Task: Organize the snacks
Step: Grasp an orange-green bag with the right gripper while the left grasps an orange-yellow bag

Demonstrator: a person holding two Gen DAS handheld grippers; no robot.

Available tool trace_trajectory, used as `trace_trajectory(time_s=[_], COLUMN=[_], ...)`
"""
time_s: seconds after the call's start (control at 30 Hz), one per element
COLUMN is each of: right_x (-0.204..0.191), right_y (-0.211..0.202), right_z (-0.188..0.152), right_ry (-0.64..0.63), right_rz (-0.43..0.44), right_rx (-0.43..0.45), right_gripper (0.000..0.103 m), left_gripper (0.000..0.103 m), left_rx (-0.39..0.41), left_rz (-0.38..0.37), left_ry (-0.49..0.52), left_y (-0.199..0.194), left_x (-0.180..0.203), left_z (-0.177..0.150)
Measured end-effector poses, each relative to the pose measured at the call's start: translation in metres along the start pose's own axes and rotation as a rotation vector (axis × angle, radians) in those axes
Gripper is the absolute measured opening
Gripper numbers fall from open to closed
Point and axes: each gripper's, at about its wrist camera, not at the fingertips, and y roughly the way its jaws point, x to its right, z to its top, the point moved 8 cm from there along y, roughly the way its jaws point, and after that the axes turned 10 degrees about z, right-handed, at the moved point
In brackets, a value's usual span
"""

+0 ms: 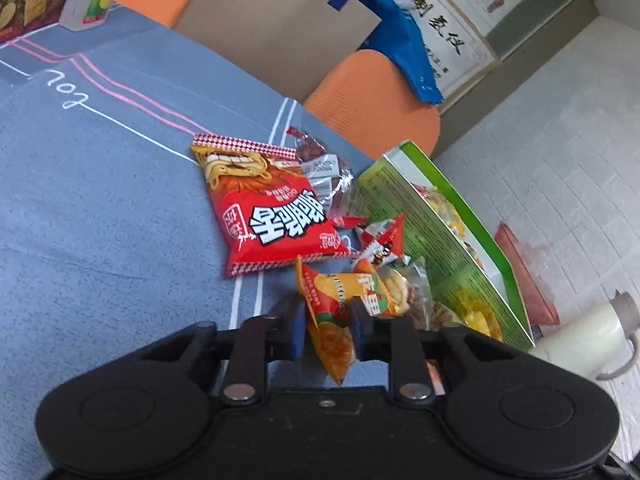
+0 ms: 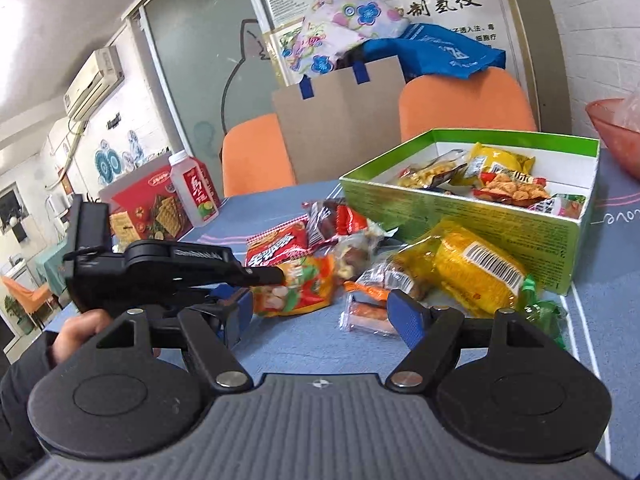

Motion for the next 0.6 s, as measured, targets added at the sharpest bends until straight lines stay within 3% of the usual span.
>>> trace_trajectory(time_s=[0.1, 0.2, 0.3, 0.37, 0.4, 0.43, 0.6], right_x=[-0.004, -0.008, -0.012, -0.012, -0.013, -0.014, -0.022], right_y=[0.004, 0.01, 0.018, 0.025, 0.028, 0.031, 0.035], right_z=[-0.003, -0.009, -0.016, -0.02, -0.022, -0.024, -0.027], right_ry=[-0.01, -0.008, -0.01, 0.001, 0.01, 0.015, -0.005], right_rz=[0.018, 0.052, 0.082, 0.083, 0.083, 0.087, 0.098], right_rx=[-0.018, -0.042, -0.069, -0.087, -0.095, -0.101, -0.126], right_gripper=[0.103, 0.103, 0.103, 0.103, 0.103, 0.103, 0.103], left_gripper=[0.0, 0.0, 0.0, 0.055, 0.094, 0.103, 0.103], left_rx=[-0.029, -0.026, -0.006, 0.01, 0.025, 0.041, 0.055], left_rz=[-0.058, -0.048, -0.043, -0.043, -0.041, -0.036, -0.044], left_ry=[0.027, 0.09, 0.078, 0.048, 0.033, 0.024, 0.01], left_y=[-0.017, -0.04, -0.057, -0.063, -0.065, -0.066, -0.052], left_x=[-0.006, -0.018, -0.029, -0.033, -0.034, -0.034, -0.025], left_z=[-0.005, -0.015, -0.019, -0.019, -0.018, -0.017, -0.004])
